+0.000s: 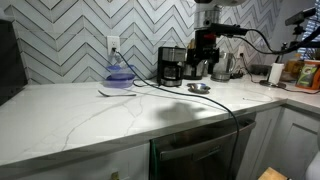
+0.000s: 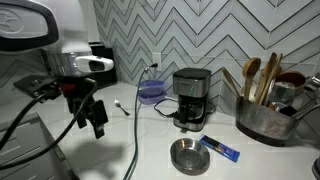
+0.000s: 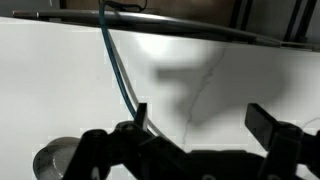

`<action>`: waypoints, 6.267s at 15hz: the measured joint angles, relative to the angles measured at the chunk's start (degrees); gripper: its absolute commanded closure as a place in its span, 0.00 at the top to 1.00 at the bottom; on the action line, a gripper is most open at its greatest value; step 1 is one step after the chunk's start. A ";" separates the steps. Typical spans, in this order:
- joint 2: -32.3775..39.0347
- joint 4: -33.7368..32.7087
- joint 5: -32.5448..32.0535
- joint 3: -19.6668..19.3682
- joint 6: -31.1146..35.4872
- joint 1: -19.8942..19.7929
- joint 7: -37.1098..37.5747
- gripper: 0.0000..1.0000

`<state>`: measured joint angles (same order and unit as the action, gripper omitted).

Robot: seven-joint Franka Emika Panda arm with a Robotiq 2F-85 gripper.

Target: Remove one wooden spoon from the utensil holder

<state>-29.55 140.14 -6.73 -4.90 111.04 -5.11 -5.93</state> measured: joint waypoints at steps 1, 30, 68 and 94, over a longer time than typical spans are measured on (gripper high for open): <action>0.00 0.00 0.00 0.00 0.00 0.00 0.00 1.00; 33.19 -25.61 19.32 -14.57 49.36 -5.81 -33.26 1.00; 54.16 -55.67 39.43 -9.35 60.41 -11.97 -25.79 0.15; 50.65 -57.75 39.37 -9.77 58.92 -11.84 -23.68 0.07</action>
<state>21.10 82.39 32.65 -14.67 169.96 -16.95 -29.61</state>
